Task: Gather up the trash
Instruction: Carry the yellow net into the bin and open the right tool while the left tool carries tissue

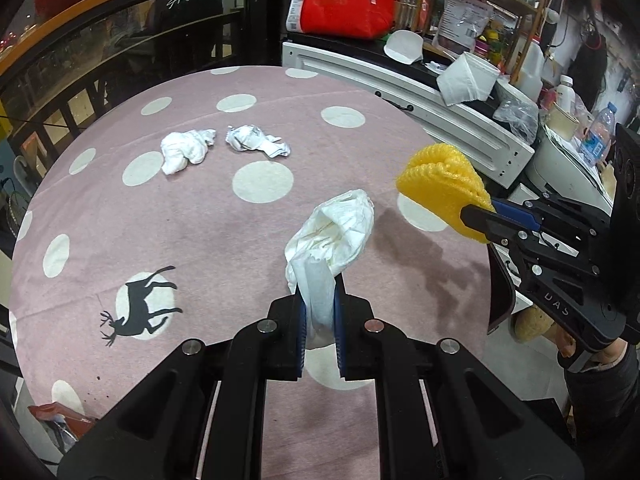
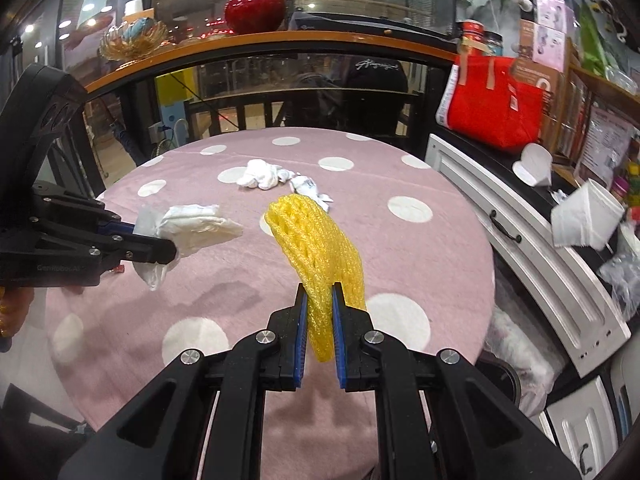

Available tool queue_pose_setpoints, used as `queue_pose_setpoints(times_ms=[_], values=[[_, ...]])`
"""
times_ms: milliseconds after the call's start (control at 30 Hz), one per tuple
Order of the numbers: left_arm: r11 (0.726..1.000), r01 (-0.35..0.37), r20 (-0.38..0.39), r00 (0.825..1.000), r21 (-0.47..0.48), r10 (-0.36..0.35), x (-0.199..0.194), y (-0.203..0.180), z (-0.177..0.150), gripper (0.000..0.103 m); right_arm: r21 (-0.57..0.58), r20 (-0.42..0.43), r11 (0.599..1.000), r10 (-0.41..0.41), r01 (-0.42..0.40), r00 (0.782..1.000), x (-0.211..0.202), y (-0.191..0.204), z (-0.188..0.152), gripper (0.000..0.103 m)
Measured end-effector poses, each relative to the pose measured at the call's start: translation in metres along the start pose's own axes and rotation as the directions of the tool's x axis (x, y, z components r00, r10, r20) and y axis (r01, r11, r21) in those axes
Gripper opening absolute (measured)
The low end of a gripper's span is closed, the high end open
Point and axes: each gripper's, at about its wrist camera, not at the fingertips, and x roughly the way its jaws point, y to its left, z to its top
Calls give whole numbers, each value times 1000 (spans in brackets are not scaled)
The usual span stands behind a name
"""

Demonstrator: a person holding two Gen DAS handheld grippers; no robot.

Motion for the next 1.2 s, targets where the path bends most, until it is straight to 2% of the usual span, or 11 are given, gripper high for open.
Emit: queue_pose_setpoints(times_ms=[300,533,667,933,1200], values=[[997,79,8,997,-19,-79,6,-31,-9,12,71,-22,995,-62,63,998,-14,-30,-31,12],[996,90,30,995,16,-91,14,-54,-11,12,149,-51,979,-132,138,990,-26,-62,-61,12],[995,89,60,994,45,-92,17,-71,-11,12,210,-81,962,-161,175,984,-30,-81,-78,12],[988,134,67,988,82,-140,26,-103,-6,12,329,-153,912,-206,247,966,-32,-117,-110,12],[981,164,63,983,105,-172,37,-126,-1,12,390,-250,876,-194,282,948,0,-141,-144,12]])
